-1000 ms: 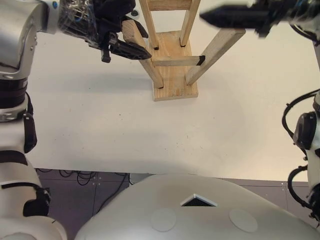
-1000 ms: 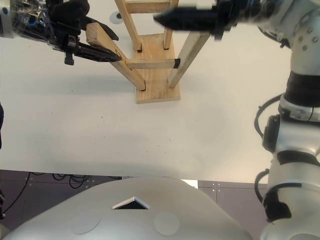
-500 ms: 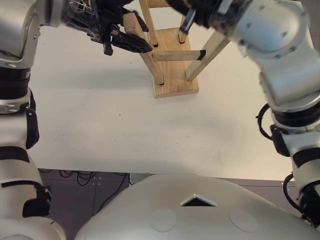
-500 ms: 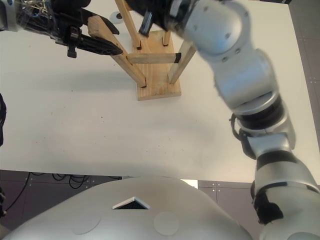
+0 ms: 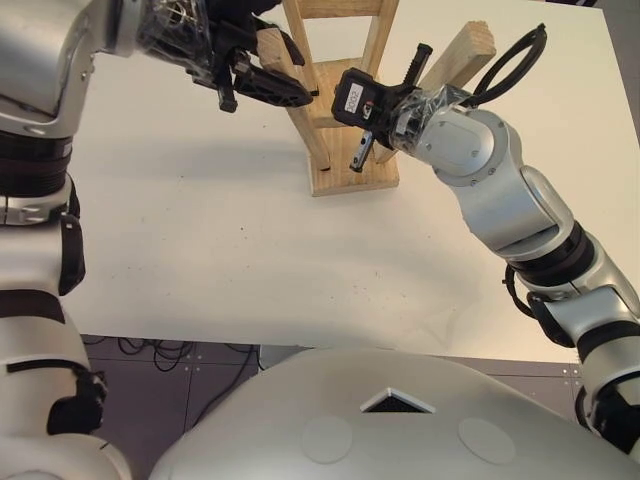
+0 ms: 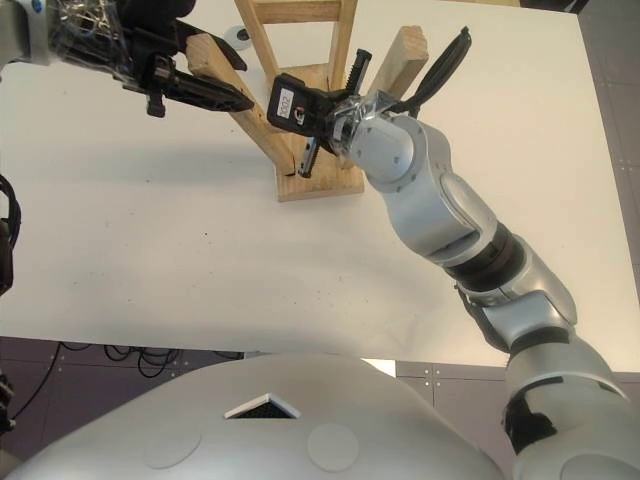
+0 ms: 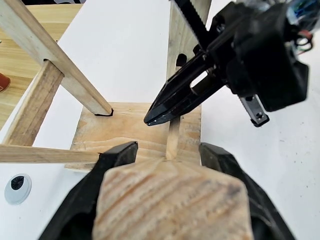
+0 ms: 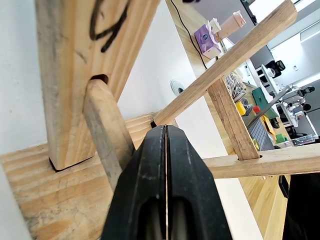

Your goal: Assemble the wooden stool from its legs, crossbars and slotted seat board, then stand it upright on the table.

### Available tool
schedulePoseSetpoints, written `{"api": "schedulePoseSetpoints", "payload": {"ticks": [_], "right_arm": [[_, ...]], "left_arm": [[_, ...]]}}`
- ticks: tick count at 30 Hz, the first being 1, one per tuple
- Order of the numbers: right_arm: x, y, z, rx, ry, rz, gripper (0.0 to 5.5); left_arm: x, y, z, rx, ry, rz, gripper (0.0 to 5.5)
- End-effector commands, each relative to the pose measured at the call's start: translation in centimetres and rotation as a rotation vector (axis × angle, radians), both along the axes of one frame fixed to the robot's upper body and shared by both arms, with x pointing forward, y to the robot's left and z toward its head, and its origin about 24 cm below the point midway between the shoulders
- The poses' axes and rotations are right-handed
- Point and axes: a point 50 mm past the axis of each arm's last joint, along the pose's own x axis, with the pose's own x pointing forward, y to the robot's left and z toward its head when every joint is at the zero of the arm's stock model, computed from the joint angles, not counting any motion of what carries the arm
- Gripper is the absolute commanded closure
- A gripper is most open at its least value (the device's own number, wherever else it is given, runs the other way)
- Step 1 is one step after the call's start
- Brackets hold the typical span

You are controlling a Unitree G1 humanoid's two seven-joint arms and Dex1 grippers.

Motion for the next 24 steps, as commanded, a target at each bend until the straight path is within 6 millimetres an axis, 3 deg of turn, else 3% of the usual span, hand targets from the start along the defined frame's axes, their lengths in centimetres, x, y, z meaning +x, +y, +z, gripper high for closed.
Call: {"api": "schedulePoseSetpoints", "payload": {"ticks": [1, 5, 10, 13, 16, 21, 24], "right_arm": [[-0.7, -0.4, -2.5, -0.033, 0.163, 0.005, 5.5], [-0.7, -0.5, -2.6, -0.033, 0.183, 0.009, 5.5], [-0.4, -0.8, -2.7, -0.029, 0.192, -0.005, 5.5], [-0.1, -1.1, -2.7, -0.025, 0.192, -0.023, 5.5], [0.2, -1.4, -2.7, -0.024, 0.196, -0.033, 5.5], [0.5, -1.6, -2.7, -0.024, 0.195, -0.035, 5.5], [0.7, -1.5, -2.4, -0.007, 0.179, -0.035, 5.5]], "left_arm": [[-0.4, -1.8, -4.6, -0.013, 0.129, -0.001, 3.48], [-1.2, -1.7, -6.3, -0.001, 0.124, -0.03, 3.48], [-1.8, -0.4, -6.5, -0.014, 0.117, -0.038, 2.66], [-1.2, 0.3, -4.7, -0.114, 0.058, 0.012, 2.24], [-0.9, 1.4, -2.3, -0.194, -0.04, 0.046, 2.24], [-2.0, 2.6, 1.9, -0.348, -0.151, 0.004, 2.24], [-1.9, 3.4, 3.8, -0.474, -0.255, 0.073, 2.24]]}}
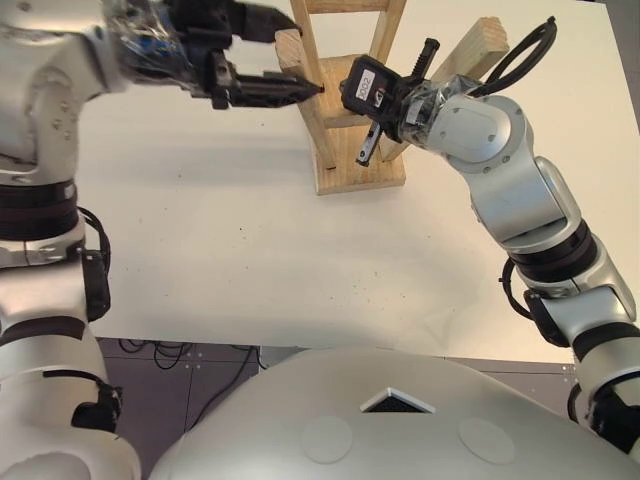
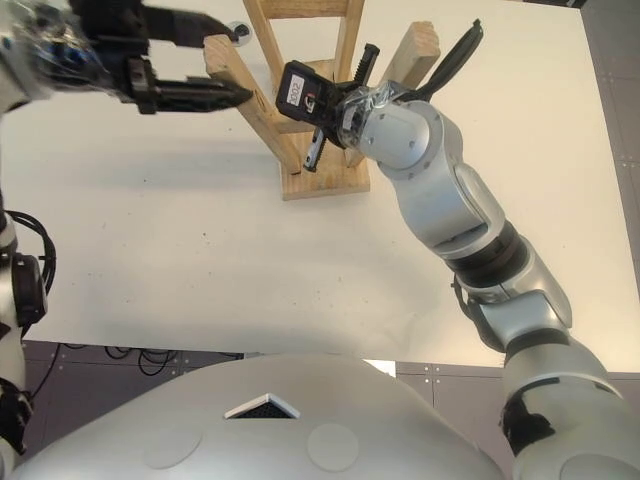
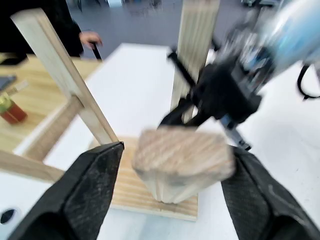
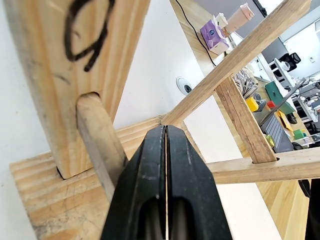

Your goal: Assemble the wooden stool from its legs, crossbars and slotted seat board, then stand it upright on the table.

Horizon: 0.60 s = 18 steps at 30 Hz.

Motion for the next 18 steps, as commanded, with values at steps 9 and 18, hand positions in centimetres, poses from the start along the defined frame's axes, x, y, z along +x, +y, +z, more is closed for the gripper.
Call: {"api": "schedulePoseSetpoints", "payload": {"ticks": [9, 18], "right_arm": [[1.5, -0.5, 1.9, 0.252, 0.034, -0.13, 5.5], [3.5, -2.6, 12.8, 0.836, -0.047, -0.243, 5.5]], "left_arm": [[1.0, 3.0, -1.1, -0.701, -0.091, 0.611, 3.09], [1.4, 0.1, -12.0, -0.57, 0.027, 1.199, 4.44]]}}
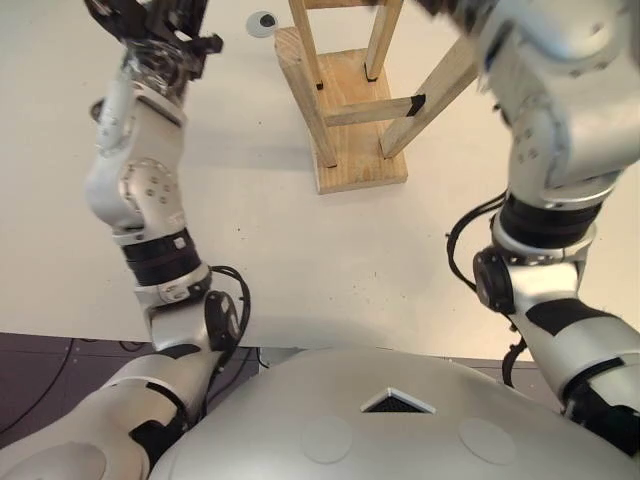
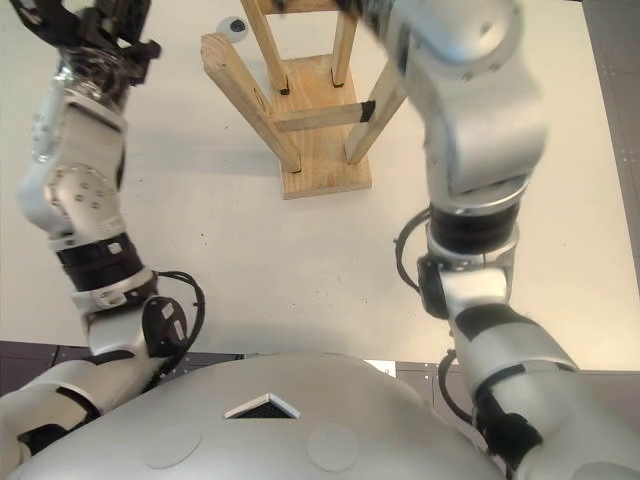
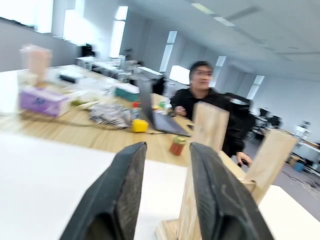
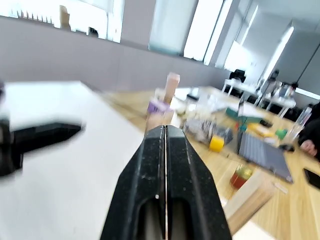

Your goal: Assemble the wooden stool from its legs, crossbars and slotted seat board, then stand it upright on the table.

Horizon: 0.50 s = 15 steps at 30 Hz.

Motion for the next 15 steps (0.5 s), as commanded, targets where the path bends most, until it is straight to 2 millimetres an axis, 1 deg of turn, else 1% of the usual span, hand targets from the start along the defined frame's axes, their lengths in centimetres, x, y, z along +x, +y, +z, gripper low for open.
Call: {"api": "schedulePoseSetpoints", "payload": {"ticks": [1, 3, 4, 6, 7, 8, 9, 11, 12, 13, 15], "right_arm": [[1.5, -1.6, 1.9, 0.207, 0.086, -0.033, 5.5], [2.7, -2.6, 3.1, 0.213, 0.066, -0.046, 5.5], [3.4, -3.5, 3.0, 0.194, 0.066, -0.075, 5.5], [5.4, -6.0, 1.2, 0.128, 0.117, -0.157, 5.5], [6.0, -7.2, -0.8, 0.048, 0.164, -0.182, 5.5], [6.3, -8.0, -2.6, -0.023, 0.202, -0.183, 5.5], [6.1, -8.5, -5.5, -0.126, 0.269, -0.146, 5.5], [4.7, -9.4, -10.6, -0.324, 0.341, -0.089, 5.5], [3.7, -9.8, -12.8, -0.366, 0.373, -0.064, 5.5], [2.9, -10.0, -14.3, -0.404, 0.378, -0.054, 5.5], [1.3, -9.5, -16.3, -0.432, 0.377, -0.051, 5.5]], "left_arm": [[-1.5, -1.5, -4.0, 0.038, 0.116, 0.067, 4.58], [-2.8, -1.8, -4.9, 0.051, 0.127, 0.076, 4.83], [-3.3, -1.8, -5.3, 0.049, 0.136, 0.083, 4.94], [-4.1, -1.9, -6.0, 0.032, 0.167, 0.091, 5.22], [-4.4, -2.1, -6.3, 0.047, 0.187, 0.068, 5.44], [-4.5, -2.3, -6.5, 0.063, 0.203, 0.045, 5.48], [-4.7, -2.6, -6.7, 0.077, 0.231, 0.018, 5.48], [-4.8, -3.0, -6.9, 0.101, 0.281, -0.047, 5.48], [-4.6, -3.4, -6.6, 0.122, 0.295, -0.098, 5.48], [-4.3, -3.8, -6.3, 0.139, 0.306, -0.138, 5.48], [-3.6, -4.3, -5.8, 0.157, 0.328, -0.208, 5.48]]}}
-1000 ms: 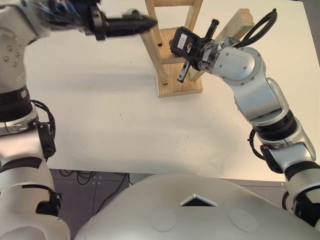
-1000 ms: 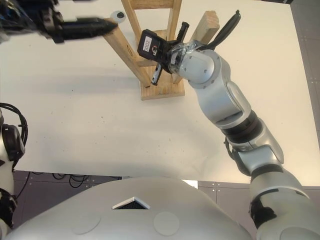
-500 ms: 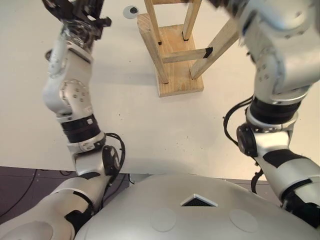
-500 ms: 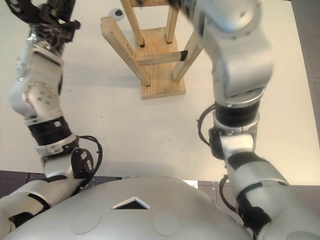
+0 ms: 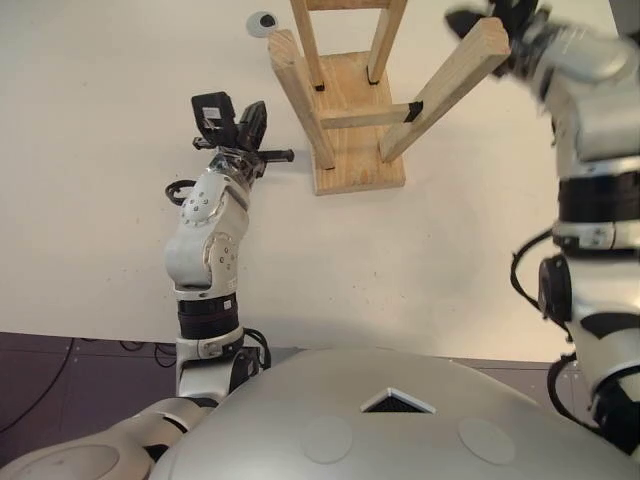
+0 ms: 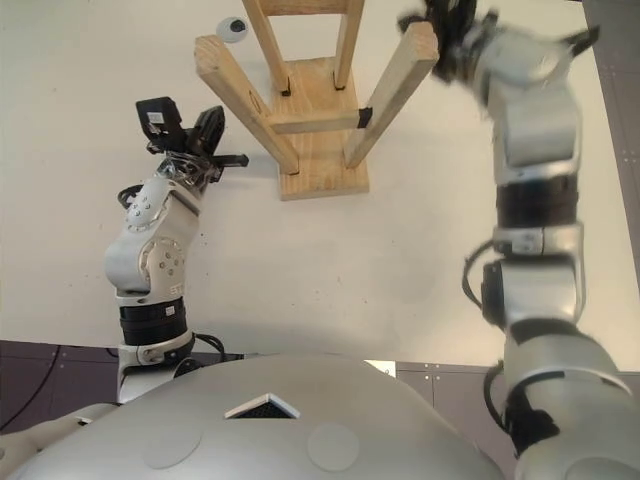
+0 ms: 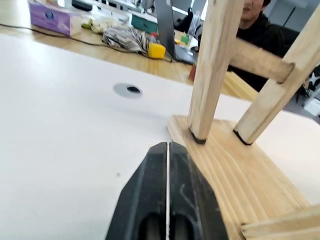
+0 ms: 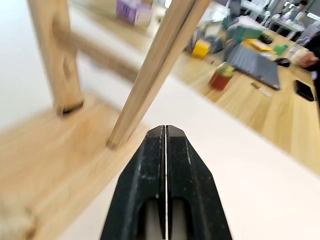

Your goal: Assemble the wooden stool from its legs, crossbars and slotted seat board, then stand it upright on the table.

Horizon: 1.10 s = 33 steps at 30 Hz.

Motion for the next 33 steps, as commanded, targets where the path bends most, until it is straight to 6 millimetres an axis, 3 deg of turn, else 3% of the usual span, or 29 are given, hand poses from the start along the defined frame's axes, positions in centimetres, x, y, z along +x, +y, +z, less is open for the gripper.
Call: {"api": "schedulePoseSetpoints", "payload": {"ticks": [1, 4, 7, 11, 16, 22, 27, 30, 33], "right_arm": [[-2.8, 1.2, -3.0, -0.058, -0.013, 0.043, 5.5], [-4.6, 3.9, -3.8, -0.05, -0.025, 0.064, 5.5], [-5.7, 7.9, -3.4, -0.008, -0.046, 0.133, 5.5], [-7.4, 14.3, -2.8, -0.013, -0.038, 0.36, 5.5], [-8.2, 17.6, -3.8, -0.129, 0.032, 0.515, 5.5], [-7.3, 17.2, -3.3, -0.18, 0.001, 0.51, 5.5], [-7.9, 16.1, -3.7, -0.191, 0.041, 0.52, 5.5], [-8.0, 14.1, -3.7, -0.163, 0.098, 0.489, 5.5], [-7.6, 9.7, -4.1, -0.091, 0.213, 0.383, 5.31]], "left_arm": [[1.6, -1.4, 1.8, -0.001, 0.022, -0.144, 5.48], [3.2, -2.5, 3.1, 0.0, 0.033, -0.258, 5.48], [4.4, -2.4, 3.7, 0.082, 0.023, -0.286, 5.48], [6.4, 0.0, 4.1, 0.252, -0.006, -0.238, 5.48], [8.5, 1.9, 3.8, 0.327, 0.001, -0.196, 5.48], [10.8, 4.5, 2.3, 0.379, 0.027, -0.108, 5.48], [10.3, 7.5, 0.5, 0.364, 0.041, -0.07, 5.48], [9.1, 8.7, 0.4, 0.327, 0.0, -0.109, 5.48], [6.9, 9.7, 0.3, 0.274, -0.015, -0.184, 5.3]]}}
